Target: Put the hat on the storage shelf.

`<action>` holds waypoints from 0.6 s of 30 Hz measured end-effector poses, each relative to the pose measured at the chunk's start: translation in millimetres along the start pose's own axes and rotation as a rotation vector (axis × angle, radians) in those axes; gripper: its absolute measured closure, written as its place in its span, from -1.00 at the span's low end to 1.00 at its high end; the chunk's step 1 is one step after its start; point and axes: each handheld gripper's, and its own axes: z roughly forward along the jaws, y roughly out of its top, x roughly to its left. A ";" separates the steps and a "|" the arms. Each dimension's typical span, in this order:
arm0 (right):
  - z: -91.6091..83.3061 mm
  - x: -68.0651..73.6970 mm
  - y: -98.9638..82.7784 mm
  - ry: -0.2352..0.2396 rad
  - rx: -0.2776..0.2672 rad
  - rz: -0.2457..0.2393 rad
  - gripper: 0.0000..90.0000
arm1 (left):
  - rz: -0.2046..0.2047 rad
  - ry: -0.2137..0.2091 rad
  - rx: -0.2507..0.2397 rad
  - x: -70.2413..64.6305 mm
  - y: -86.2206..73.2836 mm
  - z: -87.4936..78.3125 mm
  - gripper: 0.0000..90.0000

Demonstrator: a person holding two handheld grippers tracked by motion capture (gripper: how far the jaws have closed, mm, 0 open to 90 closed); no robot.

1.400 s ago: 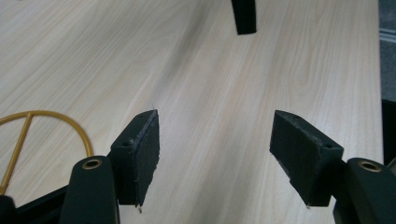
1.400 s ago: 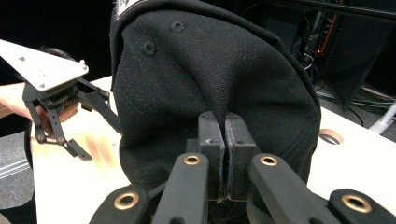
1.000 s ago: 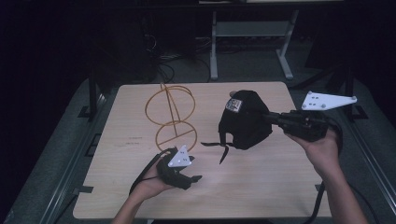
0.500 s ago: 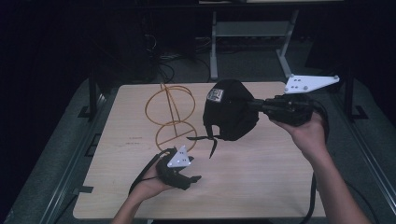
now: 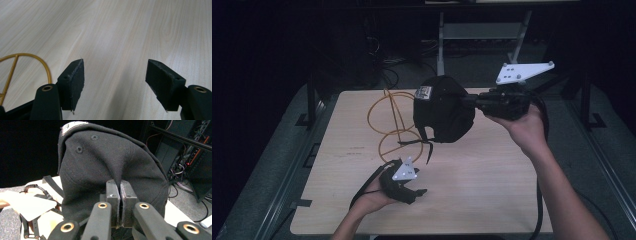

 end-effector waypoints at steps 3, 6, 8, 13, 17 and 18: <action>6.7 1.5 7.6 0.011 0.003 -0.009 0.93 | 0.013 0.001 0.012 -0.3 -0.2 0.7 -0.31; 13.0 2.8 15.4 0.024 0.007 -0.020 0.93 | 0.022 0.002 0.020 -0.3 0.6 0.1 -0.31; 17.0 3.5 20.8 0.028 0.008 -0.028 0.93 | 0.019 0.000 0.015 -0.4 0.6 0.1 -0.31; 27.9 4.0 35.9 0.039 0.014 -0.043 0.93 | 0.008 0.002 0.011 -0.6 0.2 -0.7 -0.31; 38.1 3.3 46.7 0.055 0.014 -0.049 0.93 | 0.027 0.000 0.008 0.1 1.0 -1.1 -0.31; 41.8 3.7 49.9 0.058 0.016 -0.048 0.93 | 0.027 0.001 0.006 -0.1 1.0 -0.9 -0.31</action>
